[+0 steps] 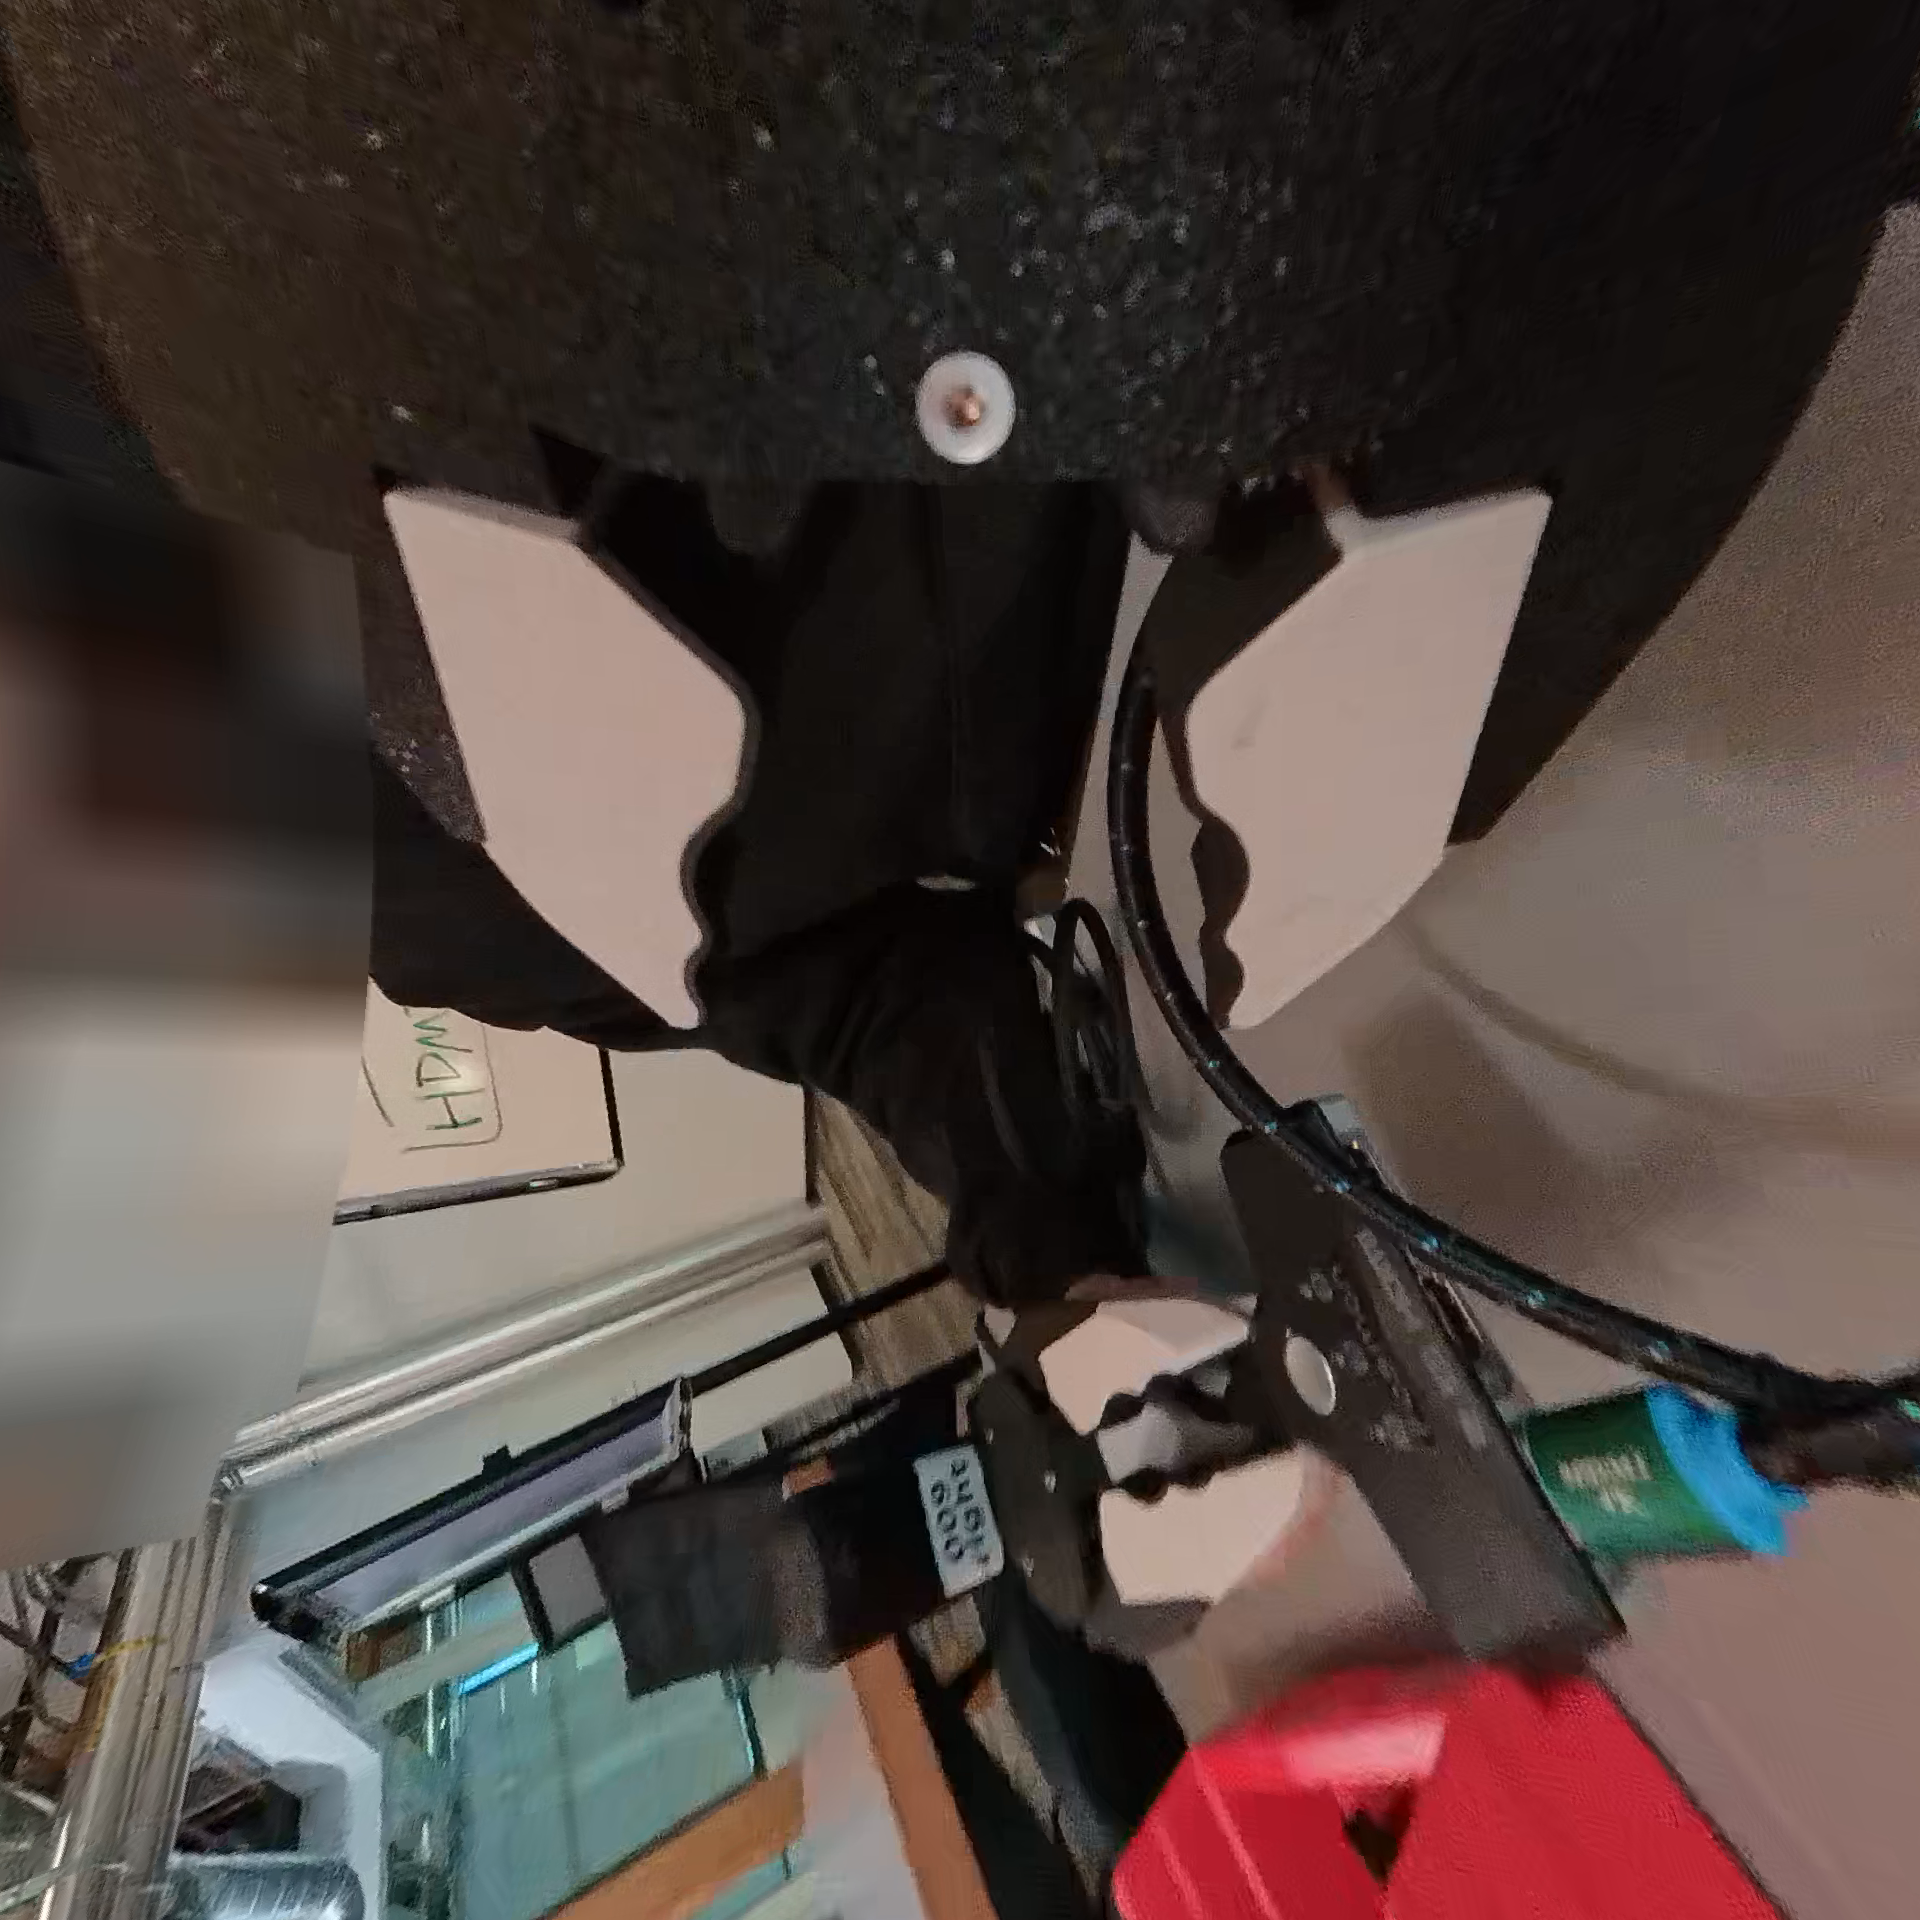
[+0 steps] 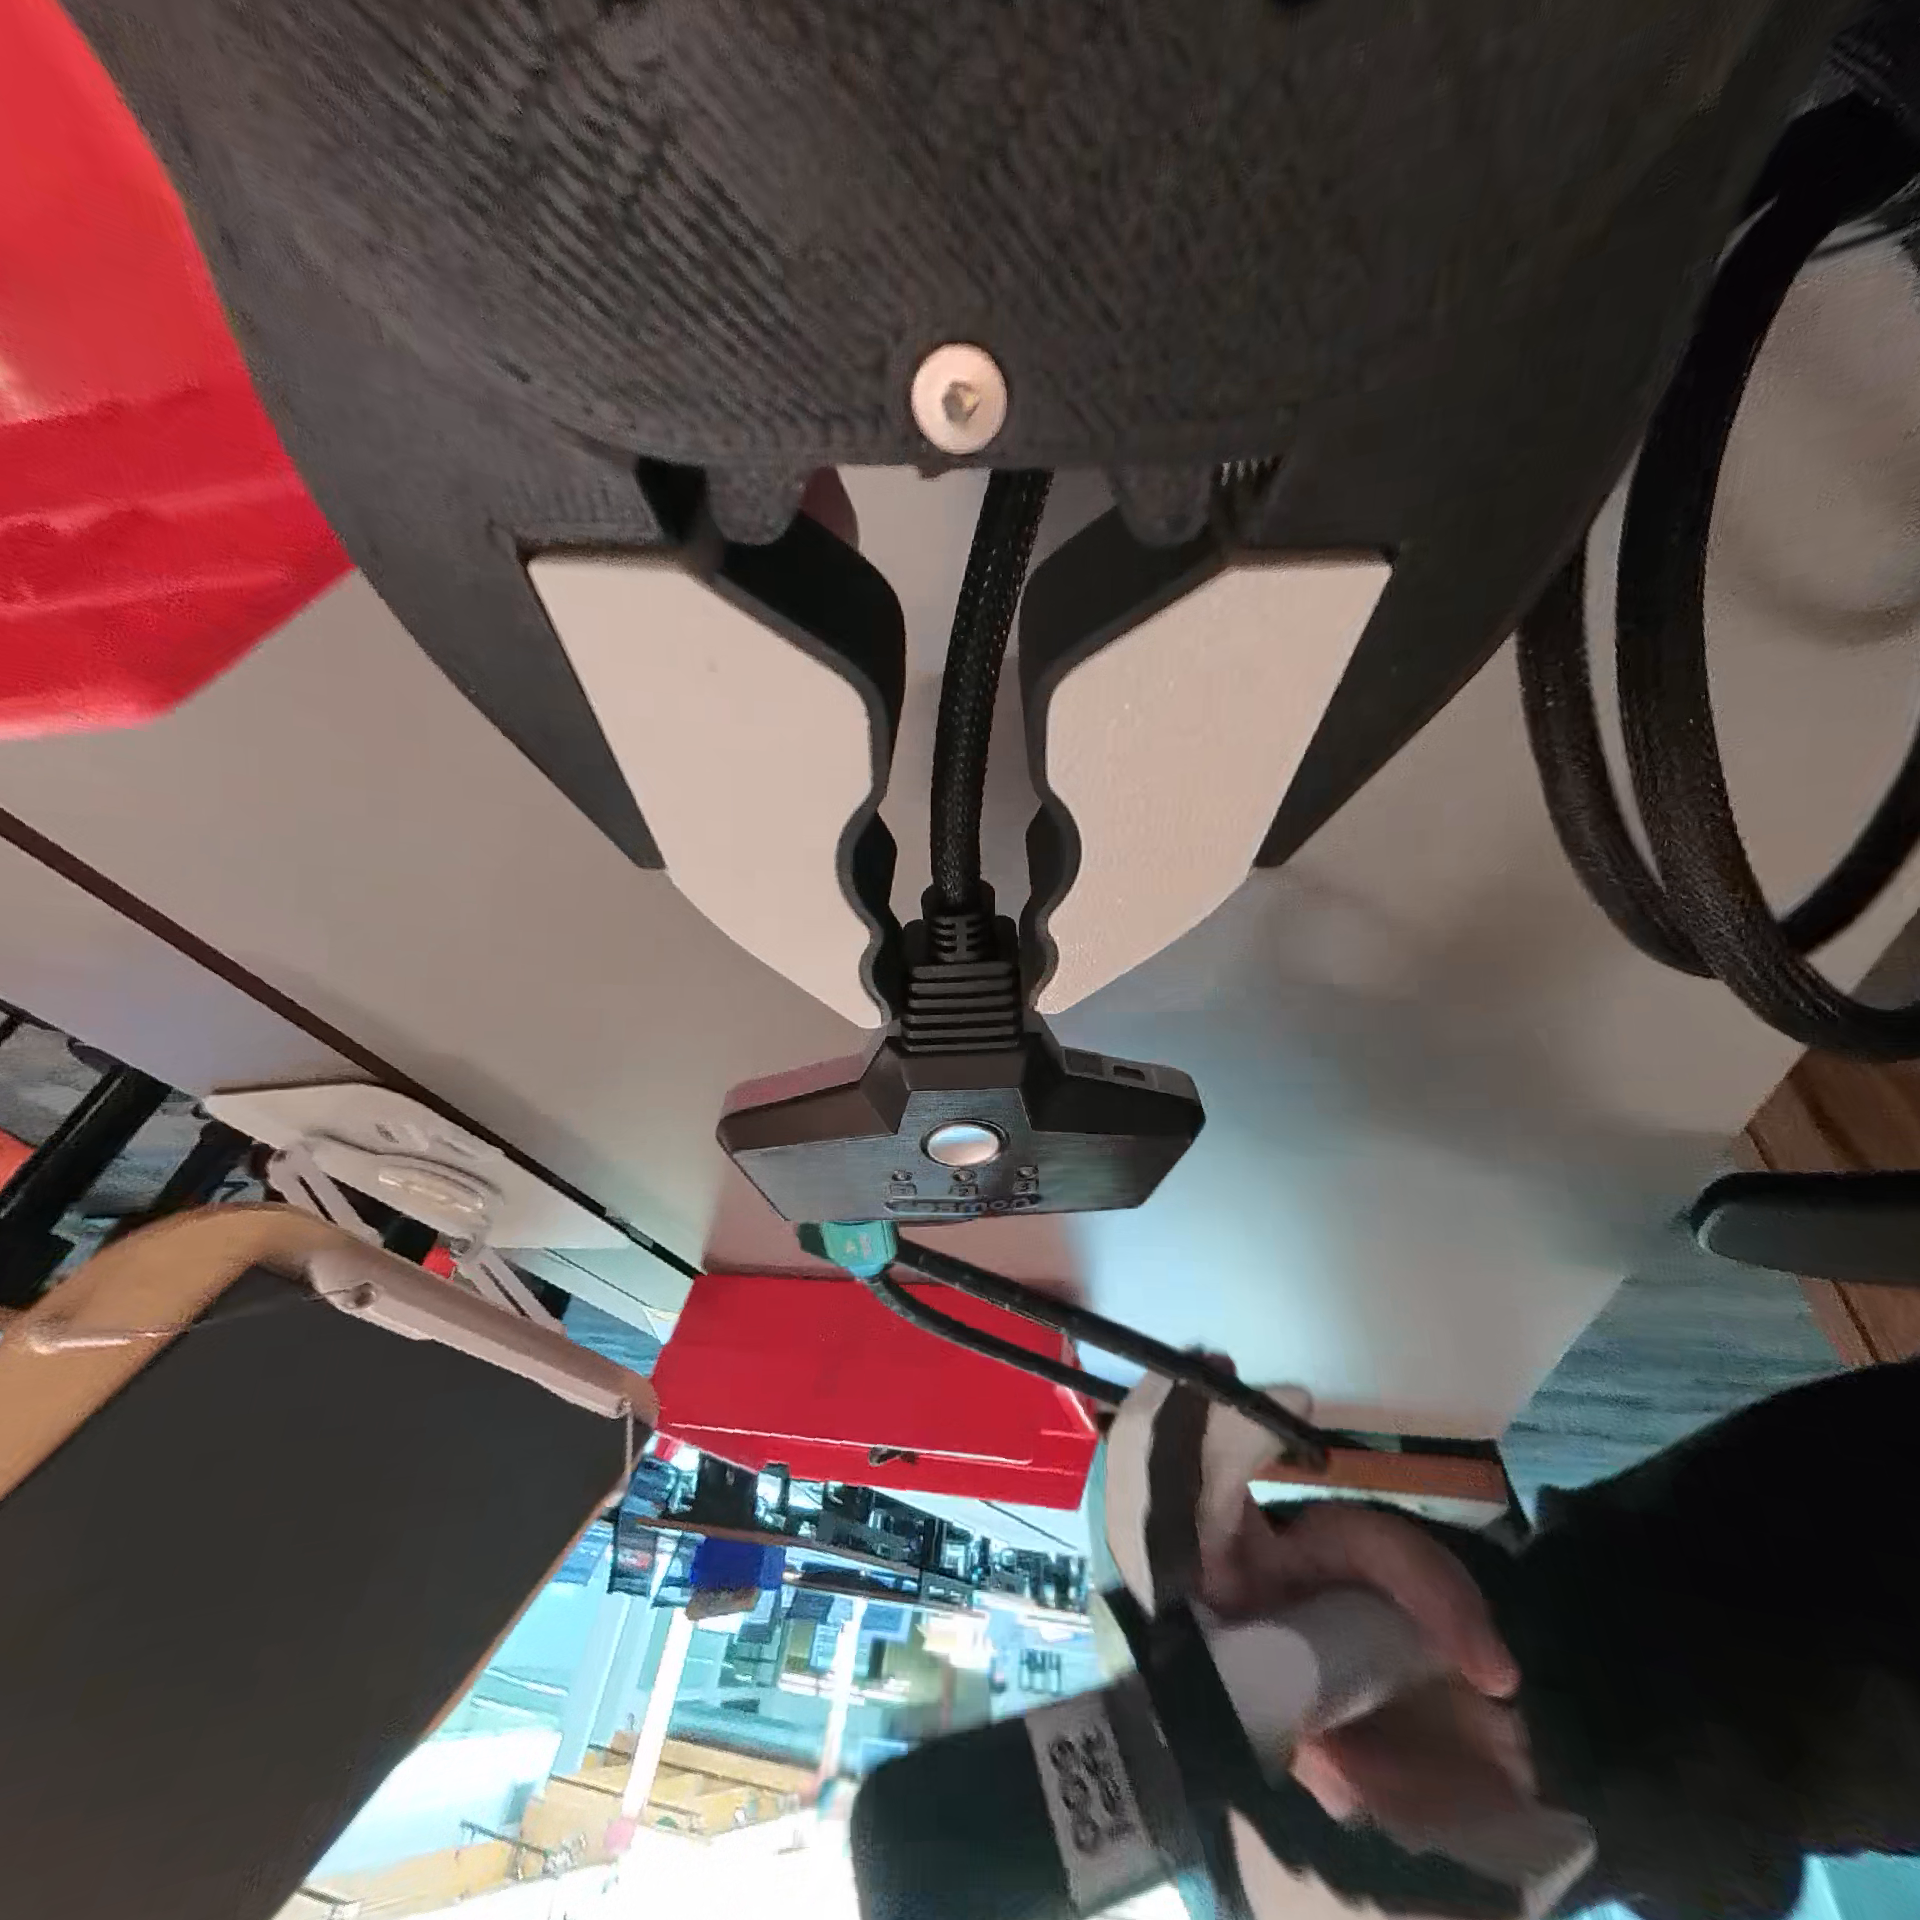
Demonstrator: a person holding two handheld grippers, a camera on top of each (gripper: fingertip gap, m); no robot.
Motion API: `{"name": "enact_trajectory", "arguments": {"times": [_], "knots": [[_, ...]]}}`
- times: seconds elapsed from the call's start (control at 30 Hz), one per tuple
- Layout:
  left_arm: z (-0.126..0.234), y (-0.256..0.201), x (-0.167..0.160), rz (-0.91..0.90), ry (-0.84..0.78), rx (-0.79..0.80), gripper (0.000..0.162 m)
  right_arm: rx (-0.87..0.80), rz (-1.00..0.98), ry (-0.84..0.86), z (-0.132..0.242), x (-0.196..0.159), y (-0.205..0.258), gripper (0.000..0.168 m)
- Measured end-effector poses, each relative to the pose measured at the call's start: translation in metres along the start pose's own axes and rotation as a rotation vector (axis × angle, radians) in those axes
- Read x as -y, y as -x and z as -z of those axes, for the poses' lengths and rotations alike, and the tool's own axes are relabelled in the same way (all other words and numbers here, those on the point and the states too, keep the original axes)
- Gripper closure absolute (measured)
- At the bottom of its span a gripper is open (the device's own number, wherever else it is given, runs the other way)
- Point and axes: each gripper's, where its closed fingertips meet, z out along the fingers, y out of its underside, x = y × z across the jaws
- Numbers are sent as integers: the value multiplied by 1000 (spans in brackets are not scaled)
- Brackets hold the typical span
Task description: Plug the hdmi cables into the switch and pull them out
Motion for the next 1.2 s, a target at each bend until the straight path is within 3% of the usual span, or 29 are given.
{"name": "enact_trajectory", "arguments": {"times": [0.1,0.2,0.27,0.3,0.37,0.47,0.57,0.67,0.87,0.97,1.07,1.2], "knots": [[28,-36,27,-256,-230,-36,84,6,-6,-31,3,3,-7,147],[73,-75,59,-506,-594,-12,92,-44,-6,-47,6,2,-26,147],[107,-84,70,-675,-837,121,97,-39,-19,-83,11,5,-33,147],[116,-77,69,-770,-864,226,103,-32,-23,-110,12,8,-36,147],[120,-30,59,-922,-700,500,110,-3,-46,-170,16,13,-42,147],[115,73,24,-945,-266,785,108,17,-67,-233,21,19,-49,147],[99,130,-3,-1042,33,862,113,85,-38,-306,29,26,-38,147],[100,168,-6,-988,238,921,111,138,-61,-403,40,35,-31,147],[101,204,14,-854,294,894,114,196,-51,-483,52,41,-22,147],[99,217,6,-783,365,894,129,220,-56,-490,53,41,-19,147],[95,215,2,-770,340,905,141,229,-61,-494,53,42,-19,147],[80,198,-6,-722,283,876,144,226,-50,-467,49,40,-17,147]]}}
